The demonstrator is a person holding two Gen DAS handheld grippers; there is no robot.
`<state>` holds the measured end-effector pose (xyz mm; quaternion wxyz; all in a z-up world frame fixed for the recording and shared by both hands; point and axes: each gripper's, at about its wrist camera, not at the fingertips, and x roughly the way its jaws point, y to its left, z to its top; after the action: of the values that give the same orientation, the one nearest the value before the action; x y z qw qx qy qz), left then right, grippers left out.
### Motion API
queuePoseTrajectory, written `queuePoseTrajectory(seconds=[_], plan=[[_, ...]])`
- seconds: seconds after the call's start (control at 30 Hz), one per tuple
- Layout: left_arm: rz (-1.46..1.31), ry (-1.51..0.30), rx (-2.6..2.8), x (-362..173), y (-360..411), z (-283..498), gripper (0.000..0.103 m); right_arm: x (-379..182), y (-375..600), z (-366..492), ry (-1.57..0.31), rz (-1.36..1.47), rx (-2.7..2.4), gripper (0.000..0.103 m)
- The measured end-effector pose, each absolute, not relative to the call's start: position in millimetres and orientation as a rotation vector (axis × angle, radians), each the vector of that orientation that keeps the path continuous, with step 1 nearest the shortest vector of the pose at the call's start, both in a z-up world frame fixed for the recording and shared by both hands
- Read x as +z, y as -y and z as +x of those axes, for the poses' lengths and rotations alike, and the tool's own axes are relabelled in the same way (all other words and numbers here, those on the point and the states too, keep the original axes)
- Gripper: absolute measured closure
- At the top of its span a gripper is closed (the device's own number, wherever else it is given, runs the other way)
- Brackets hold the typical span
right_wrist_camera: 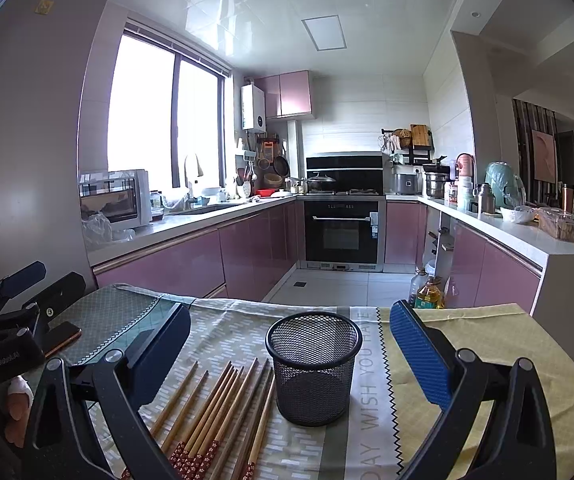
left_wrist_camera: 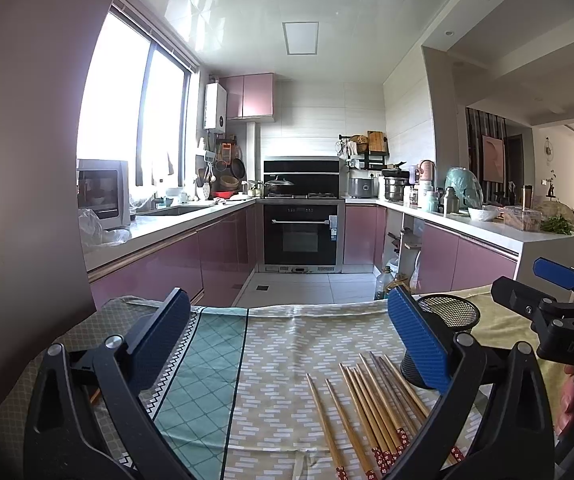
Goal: Organize utensils
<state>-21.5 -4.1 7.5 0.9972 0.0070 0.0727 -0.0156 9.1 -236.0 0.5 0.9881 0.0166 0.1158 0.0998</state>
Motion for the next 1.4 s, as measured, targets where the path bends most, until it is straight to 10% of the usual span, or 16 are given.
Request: queuePoseTrajectory(seconds=[1.4], plan=[[0.017,-0.144,-0.029,5.0,6.1,-23.1,0.006,-1.7,238.3,12.7,-0.246,0.047,0.211,0.006]])
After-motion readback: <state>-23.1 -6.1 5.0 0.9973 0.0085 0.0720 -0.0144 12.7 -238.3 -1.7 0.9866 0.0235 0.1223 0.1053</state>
